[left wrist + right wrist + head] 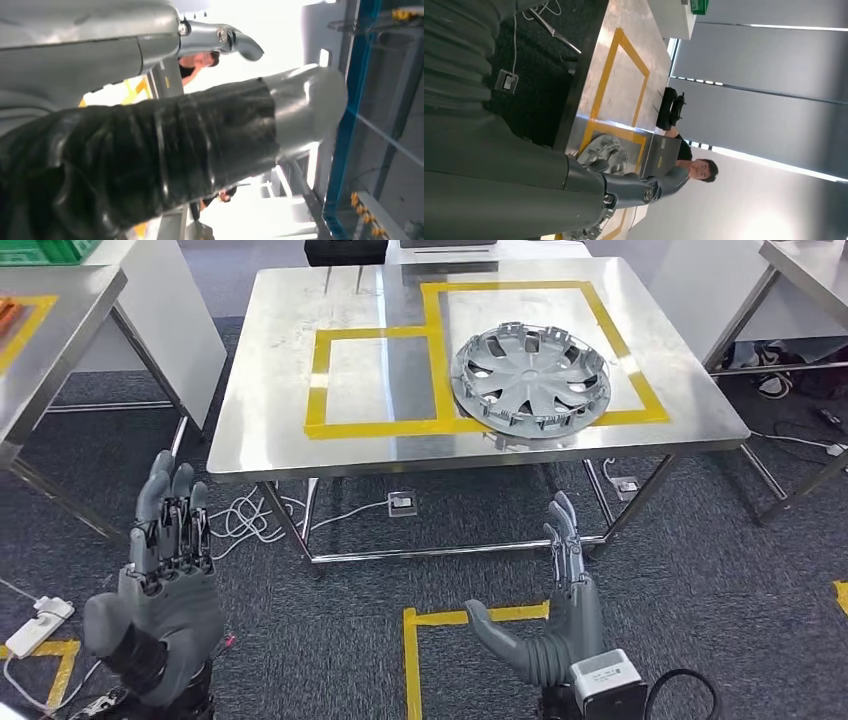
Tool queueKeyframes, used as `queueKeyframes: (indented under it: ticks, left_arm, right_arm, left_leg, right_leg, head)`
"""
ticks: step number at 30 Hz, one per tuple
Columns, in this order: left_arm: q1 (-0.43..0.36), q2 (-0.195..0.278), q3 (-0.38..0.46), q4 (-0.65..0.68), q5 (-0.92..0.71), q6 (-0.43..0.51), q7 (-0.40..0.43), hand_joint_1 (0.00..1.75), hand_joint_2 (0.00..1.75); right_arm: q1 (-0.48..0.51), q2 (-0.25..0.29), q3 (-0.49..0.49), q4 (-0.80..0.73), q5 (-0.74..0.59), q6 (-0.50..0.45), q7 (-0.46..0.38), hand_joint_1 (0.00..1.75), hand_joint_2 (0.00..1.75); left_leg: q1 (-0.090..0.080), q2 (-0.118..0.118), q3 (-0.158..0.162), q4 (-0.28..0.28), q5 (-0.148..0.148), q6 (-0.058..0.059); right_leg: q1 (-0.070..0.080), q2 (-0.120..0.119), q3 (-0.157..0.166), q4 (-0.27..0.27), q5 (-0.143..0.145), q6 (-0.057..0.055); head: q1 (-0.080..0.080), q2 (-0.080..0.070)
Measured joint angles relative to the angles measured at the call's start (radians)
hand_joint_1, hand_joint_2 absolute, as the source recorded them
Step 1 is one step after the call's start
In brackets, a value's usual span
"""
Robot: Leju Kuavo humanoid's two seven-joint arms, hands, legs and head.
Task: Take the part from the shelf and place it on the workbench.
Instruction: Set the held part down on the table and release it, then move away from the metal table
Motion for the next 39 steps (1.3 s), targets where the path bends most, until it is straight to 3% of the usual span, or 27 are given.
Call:
queueKeyframes:
  ticks: [2, 5, 6, 7, 8, 10, 12, 13, 15, 16, 17, 19, 20, 21, 22, 23, 24, 26, 27, 29, 31, 32, 33, 35, 36, 37, 39]
  left_arm:
    - [-0.001, -0.001, 0.003, 0.004, 0.002, -0.001, -0.002, 0.00, 0.00]
    - [-0.003, -0.002, 0.006, 0.010, 0.011, -0.003, -0.004, 0.00, 0.00]
    - [-0.003, -0.002, 0.006, 0.012, 0.014, -0.004, -0.004, 0.00, 0.00]
    - [-0.003, -0.003, 0.006, 0.015, 0.017, -0.005, -0.006, 0.00, 0.00]
    - [-0.003, -0.003, 0.007, 0.018, 0.020, -0.006, -0.007, 0.00, 0.00]
    - [-0.003, -0.004, 0.008, 0.021, 0.028, -0.009, -0.011, 0.00, 0.00]
    - [-0.005, -0.006, 0.011, 0.023, 0.034, -0.012, -0.014, 0.00, 0.00]
    - [-0.006, -0.007, 0.012, 0.024, 0.035, -0.012, -0.017, 0.00, 0.00]
    - [-0.004, -0.009, 0.013, 0.025, 0.037, -0.014, -0.021, 0.00, 0.00]
    - [-0.002, -0.009, 0.014, 0.026, 0.039, -0.014, -0.023, 0.00, 0.00]
    - [0.000, -0.010, 0.014, 0.027, 0.041, -0.016, -0.025, 0.00, 0.00]
    - [0.000, -0.014, 0.014, 0.031, 0.046, -0.019, -0.028, 0.00, 0.00]
    - [0.001, -0.015, 0.014, 0.033, 0.048, -0.020, -0.029, 0.00, 0.00]
    - [0.002, -0.017, 0.014, 0.035, 0.050, -0.020, -0.029, 0.00, 0.00]
    - [0.003, -0.018, 0.015, 0.037, 0.050, -0.021, -0.030, 0.00, 0.00]
    - [0.005, -0.019, 0.015, 0.039, 0.050, -0.021, -0.030, 0.00, 0.00]
    - [0.007, -0.019, 0.015, 0.040, 0.050, -0.021, -0.030, 0.00, 0.00]
    - [0.009, -0.021, 0.015, 0.042, 0.050, -0.021, -0.032, 0.00, 0.00]
    - [0.009, -0.021, 0.016, 0.042, 0.051, -0.021, -0.033, 0.00, 0.00]
    - [0.010, -0.023, 0.017, 0.043, 0.051, -0.021, -0.035, 0.00, 0.00]
    - [0.014, -0.023, 0.020, 0.043, 0.051, -0.021, -0.037, 0.00, 0.00]
    - [0.015, -0.023, 0.021, 0.043, 0.052, -0.021, -0.038, 0.00, 0.00]
    - [0.016, -0.023, 0.023, 0.044, 0.053, -0.021, -0.039, 0.00, 0.00]
    - [0.016, -0.023, 0.025, 0.045, 0.054, -0.022, -0.040, 0.00, 0.00]
    - [0.016, -0.023, 0.025, 0.046, 0.054, -0.022, -0.040, 0.00, 0.00]
    - [0.017, -0.023, 0.026, 0.048, 0.054, -0.022, -0.041, 0.00, 0.00]
    - [0.018, -0.023, 0.027, 0.050, 0.055, -0.022, -0.042, 0.00, 0.00]
  right_arm:
    - [0.003, 0.000, -0.004, -0.004, 0.005, 0.000, 0.004, 0.00, 1.75]
    - [0.012, 0.001, -0.011, -0.010, 0.013, 0.000, 0.009, 0.00, 1.75]
    - [0.016, 0.000, -0.012, -0.010, 0.019, 0.000, 0.012, 0.00, 1.75]
    - [0.019, 0.000, -0.014, -0.011, 0.026, 0.000, 0.015, 0.00, 1.75]
    - [0.022, 0.000, -0.016, -0.013, 0.034, 0.000, 0.019, 0.00, 1.75]
    - [0.028, 0.001, -0.019, -0.019, 0.055, 0.000, 0.032, 0.00, 1.75]
    - [0.038, 0.001, -0.024, -0.029, 0.083, 0.000, 0.046, 0.00, 1.75]
    - [0.044, 0.001, -0.027, -0.035, 0.095, 0.000, 0.052, 0.00, 1.75]
    - [0.053, 0.001, -0.033, -0.043, 0.113, 0.000, 0.061, 0.00, 1.75]
    - [0.056, 0.001, -0.036, -0.046, 0.119, 0.000, 0.065, 0.00, 1.75]
    - [0.059, 0.001, -0.039, -0.049, 0.125, 0.000, 0.069, 0.00, 1.75]
    - [0.069, 0.000, -0.044, -0.055, 0.135, 0.000, 0.078, 0.00, 1.75]
    - [0.074, 0.000, -0.046, -0.057, 0.138, 0.000, 0.081, 0.00, 1.75]
    - [0.078, 0.000, -0.048, -0.057, 0.140, 0.000, 0.083, 0.00, 1.75]
    - [0.079, -0.001, -0.049, -0.058, 0.141, 0.000, 0.084, 0.00, 1.75]
    - [0.080, -0.001, -0.050, -0.058, 0.143, 0.000, 0.084, 0.00, 1.75]
    - [0.081, -0.001, -0.051, -0.058, 0.144, 0.000, 0.085, 0.00, 1.75]
    - [0.081, -0.001, -0.052, -0.060, 0.148, 0.000, 0.087, 0.00, 1.75]
    - [0.081, -0.001, -0.053, -0.063, 0.150, 0.000, 0.089, 0.00, 1.75]
    - [0.082, -0.001, -0.055, -0.067, 0.152, 0.000, 0.091, 0.00, 1.75]
    - [0.081, -0.001, -0.055, -0.068, 0.153, 0.000, 0.092, 0.00, 1.75]
    - [0.081, 0.000, -0.055, -0.069, 0.154, 0.000, 0.092, 0.00, 1.75]
    - [0.082, 0.000, -0.056, -0.070, 0.155, 0.000, 0.092, 0.00, 1.75]
    - [0.085, 0.001, -0.056, -0.071, 0.156, 0.000, 0.093, 0.00, 1.75]
    - [0.087, 0.001, -0.056, -0.072, 0.156, 0.000, 0.093, 0.00, 1.75]
    - [0.087, 0.001, -0.056, -0.072, 0.156, 0.000, 0.093, 0.00, 1.75]
    - [0.088, 0.001, -0.056, -0.072, 0.156, 0.000, 0.093, 0.00, 1.75]
  left_leg:
    - [0.000, 0.016, -0.023, 0.032, -0.030, -0.010]
    - [0.000, 0.062, -0.086, 0.213, -0.157, -0.019]
    - [0.000, 0.068, -0.097, 0.271, -0.178, -0.021]
    - [0.000, 0.071, -0.096, 0.303, -0.177, -0.022]
    - [0.000, 0.075, -0.078, 0.301, -0.156, -0.020]
    - [-0.005, 0.100, 0.012, 0.202, -0.108, -0.010]
    - [-0.017, 0.147, 0.119, 0.055, -0.116, 0.006]
    - [-0.023, 0.162, 0.148, 0.005, -0.130, 0.014]
    - [-0.027, 0.149, 0.154, -0.029, -0.135, 0.029]
    - [-0.025, 0.136, 0.147, -0.032, -0.125, 0.036]
    - [-0.022, 0.124, 0.140, -0.035, -0.114, 0.043]
    - [-0.018, 0.101, 0.121, -0.039, -0.092, 0.052]
    - [-0.018, 0.088, 0.112, -0.038, -0.081, 0.055]
    - [-0.019, 0.074, 0.101, -0.036, -0.070, 0.056]
    - [-0.019, 0.060, 0.090, -0.034, -0.059, 0.055]
    - [-0.019, 0.046, 0.077, -0.030, -0.048, 0.053]
    - [-0.019, 0.031, 0.062, -0.026, -0.038, 0.050]
    - [-0.018, 0.005, 0.034, -0.015, -0.021, 0.042]
    - [-0.018, -0.006, 0.023, -0.010, -0.014, 0.037]
    - [-0.017, -0.028, 0.006, -0.006, 0.004, 0.023]
    - [-0.015, -0.041, -0.010, -0.003, 0.013, 0.011]
    - [-0.015, -0.027, -0.022, 0.012, -0.002, 0.006]
    - [-0.015, -0.004, -0.038, 0.047, -0.034, 0.002]
    - [-0.011, 0.051, -0.077, 0.170, -0.129, -0.007]
    - [-0.007, 0.062, -0.092, 0.236, -0.163, -0.012]
    - [-0.004, 0.068, -0.098, 0.284, -0.175, -0.016]
    - [0.001, 0.079, -0.060, 0.285, -0.139, -0.020]
  right_leg:
    - [-0.003, -0.028, -0.009, -0.005, 0.013, -0.011]
    - [0.002, -0.068, -0.034, -0.007, 0.035, -0.024]
    - [0.004, -0.081, -0.045, -0.006, 0.043, -0.026]
    - [0.006, -0.094, -0.056, -0.005, 0.050, -0.026]
    - [0.008, -0.107, -0.067, -0.004, 0.058, -0.026]
    - [0.011, -0.128, -0.084, -0.001, 0.071, -0.024]
    - [0.015, -0.148, -0.093, 0.002, 0.083, -0.017]
    - [0.015, -0.159, -0.094, 0.003, 0.089, -0.012]
    - [0.013, -0.182, -0.096, 0.001, 0.100, 0.000]
    - [0.012, -0.174, -0.100, 0.005, 0.096, 0.008]
    - [0.011, -0.152, -0.108, 0.024, 0.073, 0.015]
    - [0.010, -0.090, -0.138, 0.120, -0.015, 0.024]
    - [0.010, -0.072, -0.155, 0.189, -0.062, 0.025]
    - [0.009, -0.065, -0.167, 0.250, -0.092, 0.026]
    - [0.009, -0.061, -0.168, 0.287, -0.099, 0.025]
    - [0.009, -0.059, -0.154, 0.289, -0.085, 0.023]
    - [0.008, -0.054, -0.121, 0.252, -0.058, 0.021]
    - [0.005, -0.015, -0.027, 0.113, -0.019, 0.012]
    - [0.004, 0.007, 0.011, 0.053, -0.016, 0.008]
    - [0.005, 0.027, 0.036, -0.001, -0.029, 0.002]
    - [0.004, 0.002, 0.023, -0.010, -0.024, -0.007]
    - [0.003, -0.012, 0.016, -0.012, -0.018, -0.013]
    - [0.002, -0.027, 0.010, -0.016, -0.010, -0.020]
    - [0.004, -0.057, -0.005, -0.018, 0.004, -0.028]
    - [0.005, -0.072, -0.013, -0.017, 0.011, -0.028]
    - [0.005, -0.087, -0.023, -0.016, 0.018, -0.027]
    - [0.005, -0.117, -0.041, -0.014, 0.031, -0.022]
  head:
    - [-0.008, 0.000]
    - [-0.028, 0.000]
    - [-0.032, 0.000]
    - [-0.034, 0.000]
    - [-0.037, 0.000]
    - [-0.044, 0.000]
    - [-0.049, 0.000]
    - [-0.051, 0.000]
    - [-0.053, 0.000]
    - [-0.053, 0.000]
    - [-0.051, 0.000]
    - [-0.040, 0.000]
    - [-0.034, 0.000]
    - [-0.028, 0.000]
    - [-0.023, 0.000]
    - [-0.019, 0.000]
    - [-0.015, 0.000]
    - [-0.008, 0.000]
    - [-0.007, 0.000]
    - [-0.006, 0.000]
    - [-0.007, 0.000]
    - [-0.012, 0.000]
    - [-0.019, 0.000]
    - [-0.030, 0.000]
    - [-0.033, 0.000]
    - [-0.035, 0.000]
    - [-0.043, 0.000]
